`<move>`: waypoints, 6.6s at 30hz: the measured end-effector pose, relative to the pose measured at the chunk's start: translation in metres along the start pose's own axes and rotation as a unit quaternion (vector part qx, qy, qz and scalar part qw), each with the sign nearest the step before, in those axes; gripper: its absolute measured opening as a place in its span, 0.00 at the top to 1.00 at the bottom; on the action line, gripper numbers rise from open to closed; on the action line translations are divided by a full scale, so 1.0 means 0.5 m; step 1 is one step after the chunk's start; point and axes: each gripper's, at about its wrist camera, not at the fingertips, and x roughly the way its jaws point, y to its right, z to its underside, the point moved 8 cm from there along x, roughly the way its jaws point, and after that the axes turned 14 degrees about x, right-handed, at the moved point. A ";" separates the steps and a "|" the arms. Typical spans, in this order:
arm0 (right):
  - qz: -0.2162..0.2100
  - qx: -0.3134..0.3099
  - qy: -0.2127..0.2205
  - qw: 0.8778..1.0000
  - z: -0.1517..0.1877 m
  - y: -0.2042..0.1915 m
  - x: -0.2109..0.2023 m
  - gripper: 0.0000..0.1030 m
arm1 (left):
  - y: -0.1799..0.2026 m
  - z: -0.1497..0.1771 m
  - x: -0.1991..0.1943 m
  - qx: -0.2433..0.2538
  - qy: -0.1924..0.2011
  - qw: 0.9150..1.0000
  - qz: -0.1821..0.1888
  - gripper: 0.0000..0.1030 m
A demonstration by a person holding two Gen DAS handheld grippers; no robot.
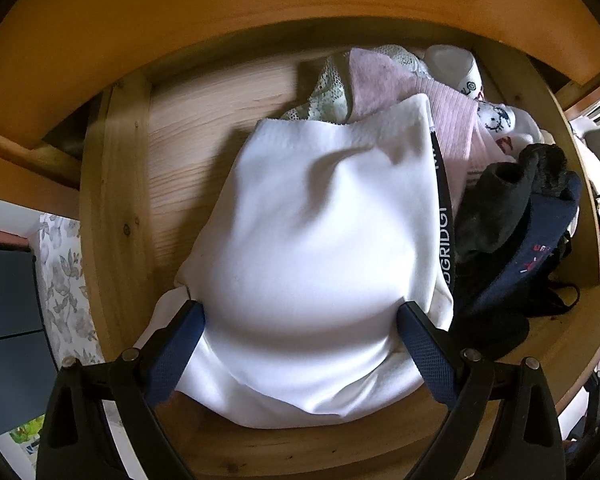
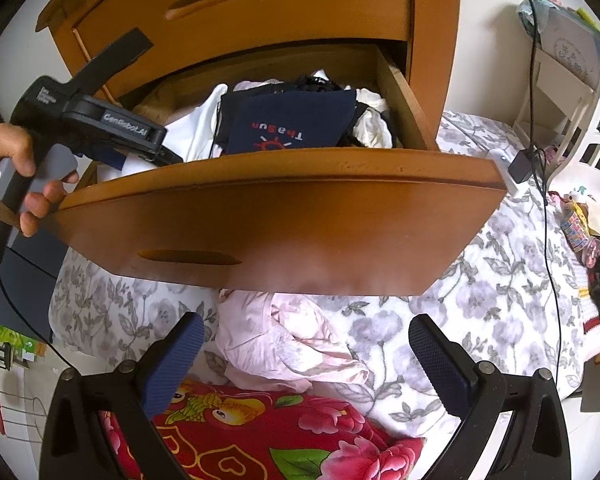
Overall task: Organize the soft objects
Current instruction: 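Reach the left gripper into the drawer toward the white garment, then close the left gripper on the white garment's edge, then lift the white garment up out of the drawer with the left gripper, then lower the white garment onto the bedspread below the drawer, open left gripper, then withdraw the left gripper from the white garment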
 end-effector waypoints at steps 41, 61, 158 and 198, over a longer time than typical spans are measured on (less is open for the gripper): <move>0.001 0.003 0.012 1.000 0.002 0.000 -0.034 0.00 | -0.117 0.094 -0.082 -0.116 0.136 0.984 0.007 0.65; 0.003 -0.001 0.020 1.000 0.013 -0.011 -0.060 0.00 | -0.079 0.136 -0.248 -0.131 0.316 0.940 -0.006 0.69; 0.015 0.028 0.046 0.998 0.042 0.051 -0.133 0.00 | 0.276 0.312 0.010 -0.014 0.141 0.985 0.100 0.69; 0.015 0.015 0.051 0.998 0.027 0.028 -0.138 0.00 | 0.165 0.316 -0.206 -0.061 0.259 0.964 0.021 0.46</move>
